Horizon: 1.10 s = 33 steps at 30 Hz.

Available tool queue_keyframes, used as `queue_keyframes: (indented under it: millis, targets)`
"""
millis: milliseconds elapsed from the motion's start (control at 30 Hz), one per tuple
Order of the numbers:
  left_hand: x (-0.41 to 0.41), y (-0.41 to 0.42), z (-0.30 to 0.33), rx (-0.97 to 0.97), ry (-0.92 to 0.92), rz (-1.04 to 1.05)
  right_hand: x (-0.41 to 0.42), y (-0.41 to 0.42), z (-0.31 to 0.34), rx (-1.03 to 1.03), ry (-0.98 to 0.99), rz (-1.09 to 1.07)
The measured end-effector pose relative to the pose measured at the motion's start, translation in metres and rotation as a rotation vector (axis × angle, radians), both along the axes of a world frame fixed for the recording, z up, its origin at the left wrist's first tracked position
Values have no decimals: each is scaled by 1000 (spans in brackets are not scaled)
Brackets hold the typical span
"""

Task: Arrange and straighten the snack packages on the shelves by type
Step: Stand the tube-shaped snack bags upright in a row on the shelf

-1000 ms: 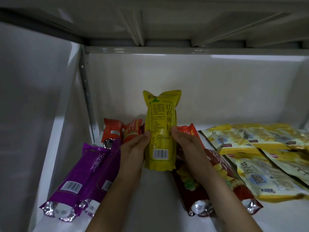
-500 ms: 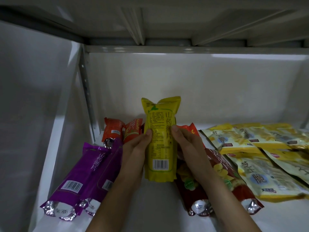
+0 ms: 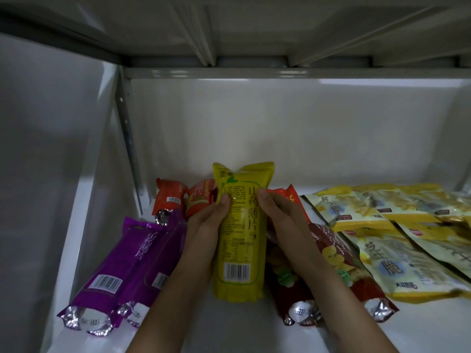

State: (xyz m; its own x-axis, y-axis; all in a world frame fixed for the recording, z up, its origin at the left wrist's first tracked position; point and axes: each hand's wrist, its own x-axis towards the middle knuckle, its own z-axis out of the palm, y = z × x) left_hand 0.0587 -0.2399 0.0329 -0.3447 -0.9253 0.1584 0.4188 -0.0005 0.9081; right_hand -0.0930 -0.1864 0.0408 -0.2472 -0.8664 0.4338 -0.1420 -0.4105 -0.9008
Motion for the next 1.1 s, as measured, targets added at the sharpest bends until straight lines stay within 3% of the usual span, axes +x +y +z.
queue_keyframes:
  millis: [133, 367, 633, 800, 933, 1100]
  targets:
    - [-6, 5, 3, 54, -4, -79, -3, -3, 1, -30, -60, -52]
    - [-10, 0, 4, 123, -43, -2, 0, -4, -4, 9, 75, -17]
    - [-7, 1, 3, 105, -140, 19, -4, -9, -7, 6, 152, -154]
    - [-6, -1, 3, 85, -216, 82, -6, -11, -9, 105, 161, -154]
    - [-2, -6, -2, 18, -292, 177, -9, -6, -5, 38, 268, -297]
    - [-3, -9, -7, -13, -408, 144, -11, -8, -5, 18, 296, -382]
